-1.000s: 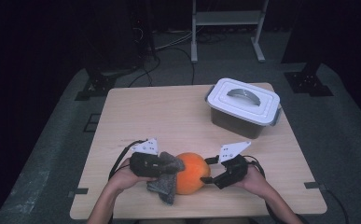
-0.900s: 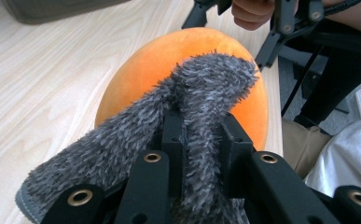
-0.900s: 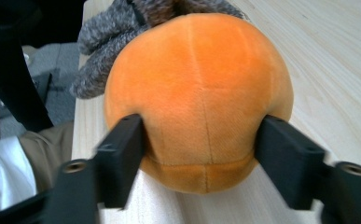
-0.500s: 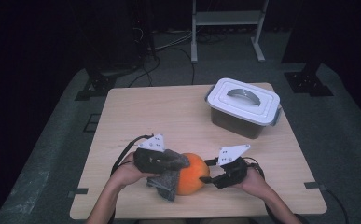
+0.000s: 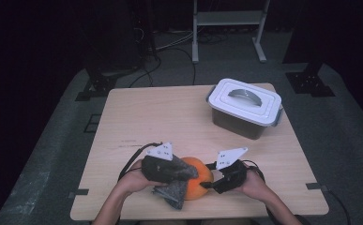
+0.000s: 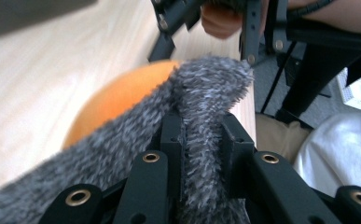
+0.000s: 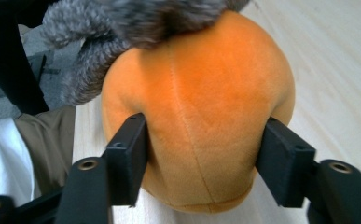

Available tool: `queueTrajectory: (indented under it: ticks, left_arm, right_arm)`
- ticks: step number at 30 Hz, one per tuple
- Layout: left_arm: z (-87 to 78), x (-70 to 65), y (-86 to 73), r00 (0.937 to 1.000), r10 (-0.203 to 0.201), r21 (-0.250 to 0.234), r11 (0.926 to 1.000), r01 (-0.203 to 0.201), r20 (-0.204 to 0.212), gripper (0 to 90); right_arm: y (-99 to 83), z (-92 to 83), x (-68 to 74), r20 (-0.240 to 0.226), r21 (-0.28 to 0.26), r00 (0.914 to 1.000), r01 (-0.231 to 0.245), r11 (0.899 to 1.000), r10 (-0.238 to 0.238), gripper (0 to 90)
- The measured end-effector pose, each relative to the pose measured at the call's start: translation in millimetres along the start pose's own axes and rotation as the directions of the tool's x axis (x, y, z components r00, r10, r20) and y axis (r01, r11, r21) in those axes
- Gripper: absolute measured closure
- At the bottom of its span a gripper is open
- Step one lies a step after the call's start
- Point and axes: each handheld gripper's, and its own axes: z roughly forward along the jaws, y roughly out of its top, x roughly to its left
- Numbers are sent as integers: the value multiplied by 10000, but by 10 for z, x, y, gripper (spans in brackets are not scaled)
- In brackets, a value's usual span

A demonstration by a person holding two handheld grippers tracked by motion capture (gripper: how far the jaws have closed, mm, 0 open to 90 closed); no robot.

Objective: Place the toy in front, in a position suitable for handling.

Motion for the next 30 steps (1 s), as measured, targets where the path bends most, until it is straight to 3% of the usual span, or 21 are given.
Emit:
queueTrajectory:
  ticks: [2, 5, 10, 14, 17, 23, 27, 30]
  left_arm:
    - [-28, -4, 76, 9999, 91, -217, 9997, -94, -136, 746]
    - [-28, 22, 137, 9992, 300, -61, 9995, -302, -271, 746]
    - [-39, 112, 11, 9996, -113, -62, 9999, 112, -277, 746]
    - [-89, 138, -91, 9979, -333, 56, 9994, 336, -563, 746]
    - [-89, 161, -157, 9969, -452, 245, 9986, 469, -648, 745]
    - [1, 145, -223, 9979, -628, 28, 9980, 628, -187, 743]
    - [27, 109, -229, 9980, -511, -4, 9987, 511, 370, 737]
    - [48, 90, -219, 9972, -510, 21, 9987, 510, 555, 735]
  right_arm:
    - [20, -5, 21, -34, -174, 9998, 214, 9996, -214, 413]
    - [42, 10, 57, -71, -159, 9977, 674, 9976, -675, 429]
    - [8, -32, 27, 1, -24, 9968, 794, 9968, -794, 459]
    - [-23, -82, -32, 171, 181, 9959, 891, 9959, -894, 461]
    - [-69, -123, -114, 359, 250, 9980, 508, 9984, -517, 434]
    - [-99, -102, -142, -108, 380, 9989, -461, 9982, 466, 243]
    - [-64, -116, -142, -493, 305, 9966, -643, 9975, 657, 201]
    - [-22, -97, -142, -600, 119, 9959, -675, 9976, 681, 183]
